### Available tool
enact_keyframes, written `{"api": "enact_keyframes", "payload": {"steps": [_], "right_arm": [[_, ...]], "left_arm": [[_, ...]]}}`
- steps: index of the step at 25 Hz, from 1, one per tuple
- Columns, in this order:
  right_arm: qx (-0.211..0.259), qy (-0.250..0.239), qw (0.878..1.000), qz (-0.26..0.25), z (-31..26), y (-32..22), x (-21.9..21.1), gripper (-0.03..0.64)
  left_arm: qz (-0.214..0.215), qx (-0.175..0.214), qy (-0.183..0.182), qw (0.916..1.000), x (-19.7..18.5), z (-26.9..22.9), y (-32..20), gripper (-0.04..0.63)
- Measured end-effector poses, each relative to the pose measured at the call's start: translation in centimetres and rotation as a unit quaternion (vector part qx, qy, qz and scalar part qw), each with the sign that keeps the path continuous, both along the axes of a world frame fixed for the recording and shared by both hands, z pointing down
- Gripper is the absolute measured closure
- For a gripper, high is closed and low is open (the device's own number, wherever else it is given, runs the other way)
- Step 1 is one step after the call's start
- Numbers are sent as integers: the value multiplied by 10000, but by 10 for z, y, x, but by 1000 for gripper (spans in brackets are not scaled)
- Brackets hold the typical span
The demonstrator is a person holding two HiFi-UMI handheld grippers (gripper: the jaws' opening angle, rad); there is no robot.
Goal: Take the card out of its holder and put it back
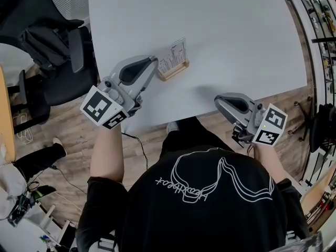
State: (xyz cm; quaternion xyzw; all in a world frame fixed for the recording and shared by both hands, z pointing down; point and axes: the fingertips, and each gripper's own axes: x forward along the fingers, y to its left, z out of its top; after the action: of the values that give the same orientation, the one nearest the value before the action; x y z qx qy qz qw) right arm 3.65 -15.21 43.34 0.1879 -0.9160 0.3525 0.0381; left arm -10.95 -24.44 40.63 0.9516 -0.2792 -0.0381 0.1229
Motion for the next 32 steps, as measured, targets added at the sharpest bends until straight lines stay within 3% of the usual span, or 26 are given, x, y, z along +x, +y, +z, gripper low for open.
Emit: {"api": "enact_keyframes", "payload": {"steps": [16,32], "right_arm": [[-55,15,10000,4,4,1,-3,609],[-107,32,9999,65,13,5,-11,609]], "left_arm": [[-83,110,-396,9991,9,15,4,571],[-178,-242,-515,9982,2,50,8,571]]}}
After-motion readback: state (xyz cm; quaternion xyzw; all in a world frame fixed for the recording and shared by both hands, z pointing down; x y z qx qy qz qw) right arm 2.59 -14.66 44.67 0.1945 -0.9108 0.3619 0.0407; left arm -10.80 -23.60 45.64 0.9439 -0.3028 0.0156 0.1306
